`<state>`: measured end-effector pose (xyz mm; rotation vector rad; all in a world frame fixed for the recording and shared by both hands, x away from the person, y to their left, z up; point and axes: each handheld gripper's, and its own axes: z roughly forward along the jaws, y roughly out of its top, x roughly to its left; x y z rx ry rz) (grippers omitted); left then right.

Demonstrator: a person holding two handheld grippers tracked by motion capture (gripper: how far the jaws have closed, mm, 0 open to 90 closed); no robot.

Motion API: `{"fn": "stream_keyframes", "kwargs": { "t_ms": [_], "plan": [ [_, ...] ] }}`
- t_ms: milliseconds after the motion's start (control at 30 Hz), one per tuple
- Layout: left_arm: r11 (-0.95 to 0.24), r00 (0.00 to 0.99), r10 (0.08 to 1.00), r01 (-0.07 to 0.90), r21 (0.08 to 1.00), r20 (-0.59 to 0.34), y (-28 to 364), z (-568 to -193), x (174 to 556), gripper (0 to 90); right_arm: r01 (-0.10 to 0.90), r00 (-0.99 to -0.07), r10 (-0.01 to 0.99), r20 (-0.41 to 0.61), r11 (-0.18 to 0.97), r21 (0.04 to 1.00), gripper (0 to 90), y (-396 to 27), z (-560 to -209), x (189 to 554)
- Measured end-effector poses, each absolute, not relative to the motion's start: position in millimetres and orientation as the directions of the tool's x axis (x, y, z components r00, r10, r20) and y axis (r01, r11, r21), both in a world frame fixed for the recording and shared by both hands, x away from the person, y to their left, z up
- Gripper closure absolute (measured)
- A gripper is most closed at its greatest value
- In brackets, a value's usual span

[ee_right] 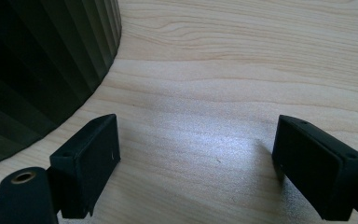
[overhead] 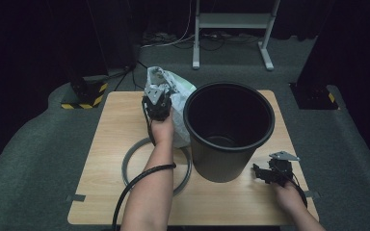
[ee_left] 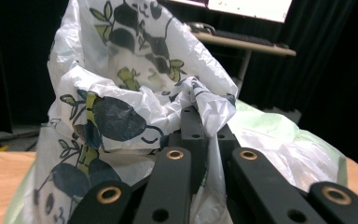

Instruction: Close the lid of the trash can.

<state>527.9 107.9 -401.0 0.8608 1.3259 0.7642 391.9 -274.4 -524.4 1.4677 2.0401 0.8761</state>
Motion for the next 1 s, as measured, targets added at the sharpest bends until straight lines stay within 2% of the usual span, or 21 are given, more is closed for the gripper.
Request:
{"fn": "stream_keyframes", "kwargs": {
  "t_ms": [167,267,333,367,400,533,1000],
  "plan": [
    [0.499,0.104,0.857,0.073,0.863,-0.504,105,-406,530,68.7,0.645,-0.318,0.948,-0.011,0.225,0.73,14.5,-274,-524,392],
    [0.501,0.097,0.857,0.071,0.862,-0.506,108,-404,529,53.5,0.644,-0.322,0.947,-0.01,0.227,0.73,14.5,-274,-524,392],
    [0.51,0.096,0.852,0.068,0.858,-0.514,109,-402,527,47.3,0.644,-0.326,0.945,-0.009,0.229,0.73,14.5,-274,-524,392],
    [0.514,0.096,0.85,0.063,0.856,-0.518,110,-400,526,47.3,0.644,-0.326,0.945,-0.009,0.229,0.73,14.5,-274,-524,392],
    [0.526,0.104,0.842,0.056,0.848,-0.529,113,-396,523,42.2,0.642,-0.329,0.944,-0.012,0.233,0.731,14.5,-274,-524,392],
    [0.518,0.117,0.845,0.058,0.853,-0.522,117,-389,517,36.1,0.638,-0.333,0.943,-0.017,0.239,0.732,14.5,-274,-524,393],
    [0.509,0.16,0.845,0.046,0.859,-0.51,144,-371,490,32.1,0.638,-0.334,0.942,-0.017,0.239,0.732,14.5,-274,-524,393]
  ]
}}
